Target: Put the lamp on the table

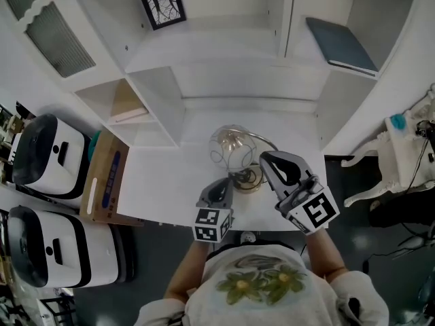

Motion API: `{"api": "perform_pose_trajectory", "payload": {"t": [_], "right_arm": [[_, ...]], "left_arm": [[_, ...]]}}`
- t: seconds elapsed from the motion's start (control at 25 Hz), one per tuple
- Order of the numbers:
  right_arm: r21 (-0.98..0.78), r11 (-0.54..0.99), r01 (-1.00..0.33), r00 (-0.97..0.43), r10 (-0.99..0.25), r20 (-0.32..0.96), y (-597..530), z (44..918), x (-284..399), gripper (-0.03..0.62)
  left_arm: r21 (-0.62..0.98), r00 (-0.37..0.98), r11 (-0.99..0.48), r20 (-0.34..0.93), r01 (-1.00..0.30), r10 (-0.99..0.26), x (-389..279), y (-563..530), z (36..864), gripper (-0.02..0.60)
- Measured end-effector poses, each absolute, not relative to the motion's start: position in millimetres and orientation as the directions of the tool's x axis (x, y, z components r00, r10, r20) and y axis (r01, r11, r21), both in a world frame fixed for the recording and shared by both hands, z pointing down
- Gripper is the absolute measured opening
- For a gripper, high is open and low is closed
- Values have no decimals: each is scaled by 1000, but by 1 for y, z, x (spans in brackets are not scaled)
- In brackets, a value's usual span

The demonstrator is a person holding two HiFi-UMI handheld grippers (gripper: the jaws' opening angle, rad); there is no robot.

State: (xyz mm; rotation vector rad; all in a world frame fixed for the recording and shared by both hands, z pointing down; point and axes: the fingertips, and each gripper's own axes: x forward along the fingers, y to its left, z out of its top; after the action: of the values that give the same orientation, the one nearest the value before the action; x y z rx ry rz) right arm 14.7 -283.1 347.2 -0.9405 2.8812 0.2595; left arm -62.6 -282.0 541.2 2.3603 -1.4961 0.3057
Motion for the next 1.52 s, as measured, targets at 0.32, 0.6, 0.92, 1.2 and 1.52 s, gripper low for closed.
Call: {"api": "perform_pose_trajectory", "payload": {"t": [0.32, 0.6, 0.92, 1.2, 1.52], "right_arm": [[98, 797, -597, -802, -593, -67, -238, 365, -1, 31], [39, 776, -630, -776, -631, 20, -195, 386, -19, 31], [-22, 768, -641, -767, -638, 66, -153, 401, -23, 31], [-26, 761, -648, -760, -644, 89, -123, 410, -25, 31], [-28, 763, -646, -760, -639, 120, -77, 417, -23, 31]], "left_arm": [[176, 503, -474, 189, -863, -844, -55, -247, 485, 28], [211, 528, -489, 210, -846, -823, -53, -209, 463, 28], [290, 567, -502, 214, -815, -796, -55, -171, 449, 28], [268, 576, -517, 236, -813, -783, -51, -140, 459, 28], [290, 585, -517, 255, -806, -770, -44, -95, 470, 28]]}}
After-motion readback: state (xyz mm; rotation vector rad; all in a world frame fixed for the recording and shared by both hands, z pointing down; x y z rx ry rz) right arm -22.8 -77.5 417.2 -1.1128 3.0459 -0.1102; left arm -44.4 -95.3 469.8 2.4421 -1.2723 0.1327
